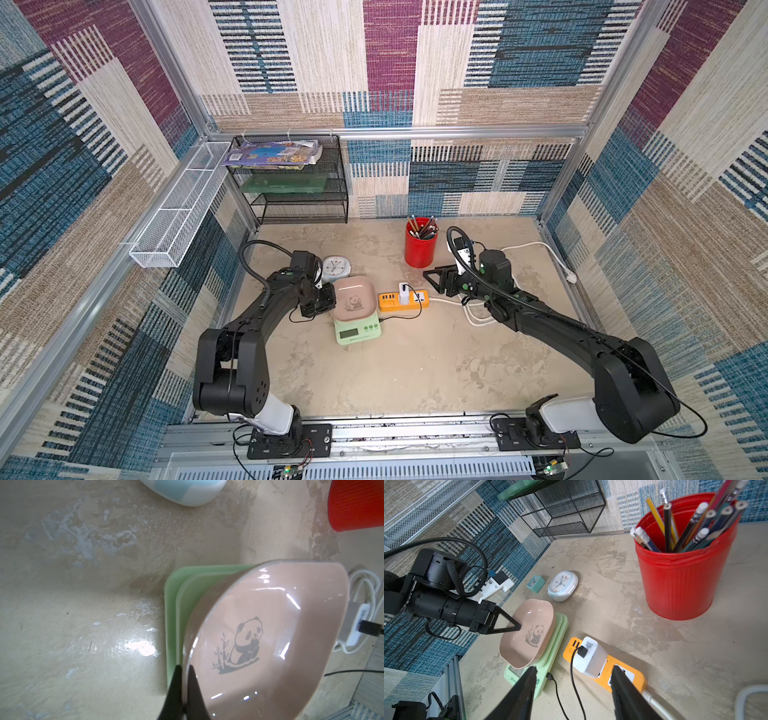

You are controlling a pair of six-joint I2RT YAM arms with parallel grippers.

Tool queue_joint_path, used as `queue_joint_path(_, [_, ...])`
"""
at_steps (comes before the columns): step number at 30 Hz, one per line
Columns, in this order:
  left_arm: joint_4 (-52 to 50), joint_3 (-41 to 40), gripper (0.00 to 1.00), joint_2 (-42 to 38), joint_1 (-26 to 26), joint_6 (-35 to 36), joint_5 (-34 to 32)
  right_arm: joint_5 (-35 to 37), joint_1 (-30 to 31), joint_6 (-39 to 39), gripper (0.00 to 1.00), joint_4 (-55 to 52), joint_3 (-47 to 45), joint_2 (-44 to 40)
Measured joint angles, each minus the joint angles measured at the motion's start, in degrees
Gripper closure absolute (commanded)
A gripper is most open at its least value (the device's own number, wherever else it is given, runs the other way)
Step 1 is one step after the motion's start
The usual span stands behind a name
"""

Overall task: Charge the electronic scale
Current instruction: Place the electronic scale at the center of the board.

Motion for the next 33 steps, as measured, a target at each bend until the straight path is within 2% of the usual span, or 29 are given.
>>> queue_joint_path(21, [-0.2, 1.8, 0.99, 5.1, -2.7, 0.0, -1.0, 0.7, -0.6, 0.2, 0.40, 0.1, -1.2, -0.5])
queue_joint_path(26, [0.3, 1.8, 0.90, 5.8, -2.7, 0.0, -0.9, 1.6, -1.0, 0.2, 0.39, 0.7, -1.9, -1.6])
queue_joint_path(29, [0.3, 1.8, 0.80, 5.8, -2.7, 0.0, -1.1, 3.0, -1.1, 0.2, 0.38, 0.9, -2.4, -2.3])
queue_joint_path(33, [-0.1, 2.8, 0.60, 4.7, -2.7, 0.0, -2.8, 4.7, -1.5, 0.1, 0.34, 0.9, -3.3, -3.6])
